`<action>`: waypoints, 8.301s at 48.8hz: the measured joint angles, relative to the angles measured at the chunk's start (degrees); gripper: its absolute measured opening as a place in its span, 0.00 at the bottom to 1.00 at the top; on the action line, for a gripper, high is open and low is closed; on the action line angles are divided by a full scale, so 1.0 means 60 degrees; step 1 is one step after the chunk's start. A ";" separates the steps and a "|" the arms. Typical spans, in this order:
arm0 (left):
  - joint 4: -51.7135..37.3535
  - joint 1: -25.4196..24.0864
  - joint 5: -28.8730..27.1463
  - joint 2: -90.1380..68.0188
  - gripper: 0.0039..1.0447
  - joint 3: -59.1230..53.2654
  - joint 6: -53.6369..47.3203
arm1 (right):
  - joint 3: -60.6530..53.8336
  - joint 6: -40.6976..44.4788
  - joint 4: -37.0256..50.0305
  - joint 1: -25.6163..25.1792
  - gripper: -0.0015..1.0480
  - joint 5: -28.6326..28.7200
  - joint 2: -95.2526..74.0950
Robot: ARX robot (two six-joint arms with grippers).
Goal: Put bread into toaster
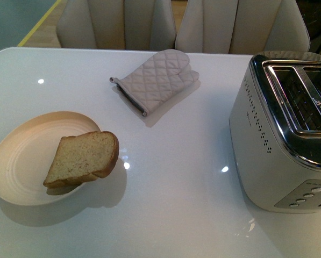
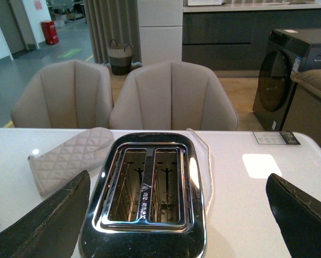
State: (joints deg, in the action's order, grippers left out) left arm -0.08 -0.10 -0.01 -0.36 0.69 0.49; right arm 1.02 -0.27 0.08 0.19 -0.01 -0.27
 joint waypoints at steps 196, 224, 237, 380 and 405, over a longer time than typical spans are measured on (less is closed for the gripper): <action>-0.7552 0.2586 0.1377 -2.2513 0.03 0.6142 0.6229 | 0.0000 0.0000 0.0000 0.0000 0.92 0.0000 0.0000; -0.7526 0.2681 0.0699 -2.1722 0.63 0.5665 0.6196 | 0.0000 0.0000 0.0000 0.0000 0.92 0.0000 0.0000; -0.7876 0.1923 -0.0197 -1.7901 0.93 0.4324 0.5337 | 0.0000 0.0000 0.0000 0.0000 0.92 0.0000 0.0000; 0.0000 0.0033 0.0004 0.0000 0.03 -0.0015 0.0029 | 0.0000 0.0007 -0.0018 0.0000 0.92 0.0000 0.0018; 0.0000 0.0033 0.0000 0.0007 0.93 -0.0011 0.0004 | 0.1450 -0.1249 -0.2517 0.2098 0.92 -0.4011 -0.3151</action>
State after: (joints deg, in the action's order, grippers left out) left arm -0.08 0.10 -0.01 -0.32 0.62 0.51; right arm 9.72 -7.77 -15.03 12.78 -24.08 -19.18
